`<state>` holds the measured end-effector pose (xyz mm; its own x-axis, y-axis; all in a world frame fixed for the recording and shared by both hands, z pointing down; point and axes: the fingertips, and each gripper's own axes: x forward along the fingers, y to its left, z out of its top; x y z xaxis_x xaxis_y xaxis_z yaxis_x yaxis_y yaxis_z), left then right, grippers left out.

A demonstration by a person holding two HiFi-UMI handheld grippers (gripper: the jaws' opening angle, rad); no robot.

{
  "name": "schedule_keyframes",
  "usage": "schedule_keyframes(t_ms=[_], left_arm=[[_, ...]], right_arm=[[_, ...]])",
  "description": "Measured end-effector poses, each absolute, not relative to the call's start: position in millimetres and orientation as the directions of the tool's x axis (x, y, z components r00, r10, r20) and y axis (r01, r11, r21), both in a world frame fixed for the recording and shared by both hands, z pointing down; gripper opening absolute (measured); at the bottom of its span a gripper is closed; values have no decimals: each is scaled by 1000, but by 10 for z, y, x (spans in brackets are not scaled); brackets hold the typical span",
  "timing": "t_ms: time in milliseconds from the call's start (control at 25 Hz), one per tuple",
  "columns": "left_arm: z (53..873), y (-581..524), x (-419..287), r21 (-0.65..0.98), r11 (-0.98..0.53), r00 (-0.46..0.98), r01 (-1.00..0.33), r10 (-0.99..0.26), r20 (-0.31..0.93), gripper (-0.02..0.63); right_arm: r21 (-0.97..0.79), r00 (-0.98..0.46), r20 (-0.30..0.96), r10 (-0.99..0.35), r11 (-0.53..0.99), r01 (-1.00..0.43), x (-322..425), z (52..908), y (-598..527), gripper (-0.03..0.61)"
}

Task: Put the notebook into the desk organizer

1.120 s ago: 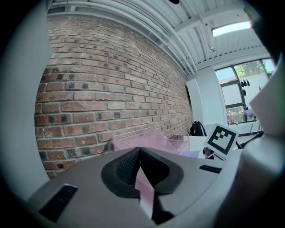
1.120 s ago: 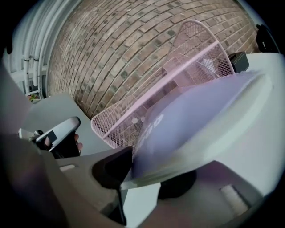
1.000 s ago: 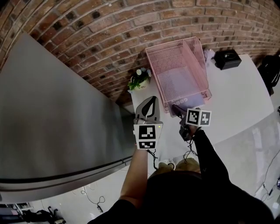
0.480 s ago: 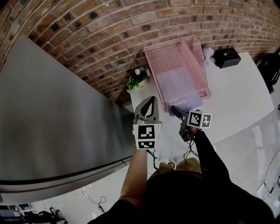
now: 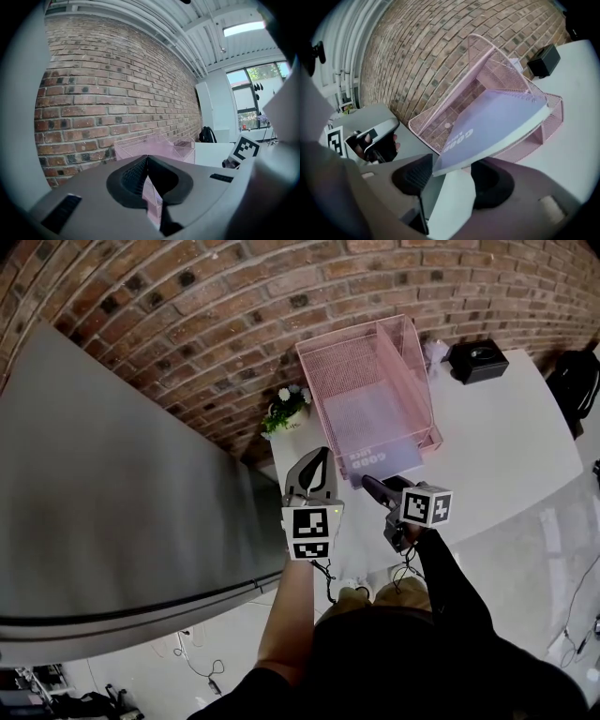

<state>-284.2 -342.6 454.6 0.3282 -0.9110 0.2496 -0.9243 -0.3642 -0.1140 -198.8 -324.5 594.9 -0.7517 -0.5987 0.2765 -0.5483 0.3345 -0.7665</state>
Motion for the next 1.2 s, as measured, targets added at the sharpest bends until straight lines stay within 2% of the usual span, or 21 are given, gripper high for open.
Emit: schedule_keyframes(t_ms=[400, 840, 880, 1040, 1080, 1200], left_arm=[[4506, -3336, -2588, -116, -335, 300, -935, -922, 244, 9], [4484, -3187, -2453, -114, -283, 250, -952, -938, 242, 9], [4490, -3178, -2459, -114, -277, 244, -954, -939, 244, 9], [4515, -3162, -2505, -116, -257, 222, -959, -943, 249, 9], [4521, -3161, -2519, -116, -253, 218, -960, -943, 250, 9], [4534, -3163, -2571, -114, -242, 207, -964, -945, 253, 9]], right_arm=[[-542, -746, 378, -549, 522, -658, -1725, 5920, -3004, 245], [-257, -660, 415, -626, 615, -745, -1406, 5941, -2990, 227], [-235, -652, 416, -634, 617, -751, -1392, 5941, -2998, 212], [-163, -609, 422, -671, 605, -779, -1340, 5948, -3052, 33], [-151, -600, 427, -676, 601, -785, -1335, 5957, -3067, 5], [-137, -594, 432, -679, 601, -787, -1368, 5979, -3103, 1]])
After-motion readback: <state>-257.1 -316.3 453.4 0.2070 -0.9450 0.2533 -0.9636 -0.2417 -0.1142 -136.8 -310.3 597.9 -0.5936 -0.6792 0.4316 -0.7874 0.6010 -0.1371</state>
